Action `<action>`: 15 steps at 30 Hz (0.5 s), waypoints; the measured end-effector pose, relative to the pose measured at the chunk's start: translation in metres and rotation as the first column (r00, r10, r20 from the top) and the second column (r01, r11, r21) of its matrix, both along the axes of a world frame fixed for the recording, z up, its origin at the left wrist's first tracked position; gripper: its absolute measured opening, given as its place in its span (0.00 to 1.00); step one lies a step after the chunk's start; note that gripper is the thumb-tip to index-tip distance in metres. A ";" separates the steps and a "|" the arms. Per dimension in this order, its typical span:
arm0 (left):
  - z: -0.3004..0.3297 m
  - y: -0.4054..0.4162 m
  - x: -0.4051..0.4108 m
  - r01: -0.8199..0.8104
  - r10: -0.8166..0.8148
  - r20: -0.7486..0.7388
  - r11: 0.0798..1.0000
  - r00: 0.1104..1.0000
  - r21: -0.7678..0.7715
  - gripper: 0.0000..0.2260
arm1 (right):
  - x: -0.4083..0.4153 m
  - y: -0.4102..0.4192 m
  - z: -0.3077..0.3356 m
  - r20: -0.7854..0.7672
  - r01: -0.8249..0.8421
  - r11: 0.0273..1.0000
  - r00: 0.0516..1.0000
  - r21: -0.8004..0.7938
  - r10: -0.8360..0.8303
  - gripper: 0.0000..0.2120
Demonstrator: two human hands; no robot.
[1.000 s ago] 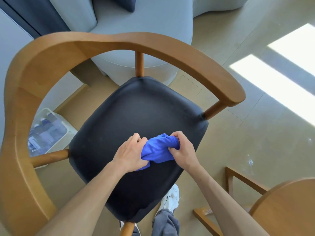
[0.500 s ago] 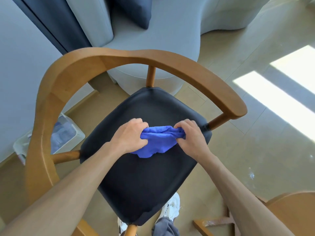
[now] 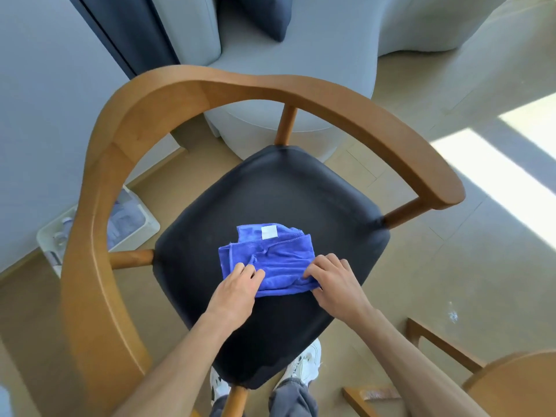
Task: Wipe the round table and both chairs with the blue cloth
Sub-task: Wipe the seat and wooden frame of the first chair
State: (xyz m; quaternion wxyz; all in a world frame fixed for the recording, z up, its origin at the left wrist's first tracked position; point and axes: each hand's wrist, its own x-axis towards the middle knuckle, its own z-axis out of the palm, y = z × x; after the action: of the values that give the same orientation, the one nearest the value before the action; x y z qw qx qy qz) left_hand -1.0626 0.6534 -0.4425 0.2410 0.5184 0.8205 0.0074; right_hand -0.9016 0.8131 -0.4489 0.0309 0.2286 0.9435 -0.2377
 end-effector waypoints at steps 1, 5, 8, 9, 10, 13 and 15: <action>-0.001 -0.003 0.001 -0.020 0.020 0.001 1.000 1.000 0.013 0.16 | 0.003 -0.001 0.000 0.007 0.000 1.000 1.000 -0.026 0.000 0.19; 0.013 0.009 -0.019 -0.045 0.043 0.073 0.999 0.996 0.023 0.10 | -0.001 0.010 0.002 -0.044 0.076 0.990 0.996 -0.121 -0.082 0.15; 0.023 0.029 -0.050 -0.159 0.149 0.099 0.982 0.984 0.098 0.07 | -0.020 0.029 0.004 -0.084 0.158 0.983 0.983 -0.096 -0.166 0.15; 0.024 0.036 -0.059 -0.209 0.195 0.122 0.971 0.973 0.115 0.06 | -0.029 0.034 0.006 -0.083 0.186 0.979 0.978 -0.086 -0.193 0.16; 0.024 0.043 -0.066 -0.250 0.234 0.143 0.962 0.962 0.112 0.07 | -0.037 0.038 0.007 -0.076 0.218 0.972 0.971 -0.084 -0.225 0.17; 0.009 0.058 -0.080 -0.363 0.353 0.142 0.931 0.925 0.046 0.10 | -0.060 0.045 -0.002 -0.036 0.329 0.939 0.942 -0.098 -0.334 0.16; -0.008 0.061 -0.081 -0.424 0.423 0.097 0.906 0.901 -0.013 0.12 | -0.071 0.045 -0.014 0.022 0.344 0.937 0.939 -0.064 -0.343 0.14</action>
State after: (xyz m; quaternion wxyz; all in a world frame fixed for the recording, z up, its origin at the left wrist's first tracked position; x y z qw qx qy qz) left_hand -1.1441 0.7140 -0.4501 0.2712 0.3279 0.9007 0.0881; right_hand -0.9727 0.8581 -0.4625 0.0012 0.3900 0.8805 -0.2697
